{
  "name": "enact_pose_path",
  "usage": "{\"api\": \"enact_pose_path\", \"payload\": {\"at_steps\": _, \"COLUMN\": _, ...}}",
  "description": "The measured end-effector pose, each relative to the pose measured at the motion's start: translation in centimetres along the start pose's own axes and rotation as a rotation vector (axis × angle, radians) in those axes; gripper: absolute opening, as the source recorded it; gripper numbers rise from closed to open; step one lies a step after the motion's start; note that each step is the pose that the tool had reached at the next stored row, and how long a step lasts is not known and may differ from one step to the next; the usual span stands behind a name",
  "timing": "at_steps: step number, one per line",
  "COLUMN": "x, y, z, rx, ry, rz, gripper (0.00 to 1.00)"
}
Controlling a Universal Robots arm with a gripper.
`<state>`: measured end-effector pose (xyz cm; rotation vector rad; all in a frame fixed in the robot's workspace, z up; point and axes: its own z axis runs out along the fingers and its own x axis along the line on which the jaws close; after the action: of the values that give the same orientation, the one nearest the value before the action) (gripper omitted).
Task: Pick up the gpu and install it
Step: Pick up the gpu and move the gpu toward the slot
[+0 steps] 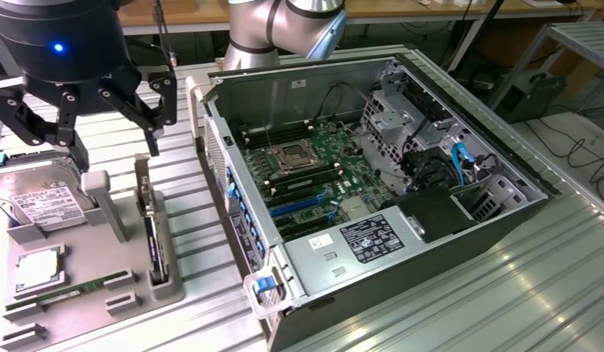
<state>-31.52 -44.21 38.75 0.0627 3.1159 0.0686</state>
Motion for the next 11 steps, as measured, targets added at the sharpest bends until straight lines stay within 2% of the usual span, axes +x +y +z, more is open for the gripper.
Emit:
{"api": "enact_pose_path", "payload": {"at_steps": 5, "x": 0.0, "y": -0.04, "z": 0.86, "rx": 0.0001, "ry": 0.0037, "rz": -0.005, "gripper": 0.72}}
{"api": "enact_pose_path", "payload": {"at_steps": 11, "x": 0.0, "y": -0.09, "z": 2.09, "rx": 0.0000, "ry": 0.0041, "rz": -0.008, "gripper": 0.72}}
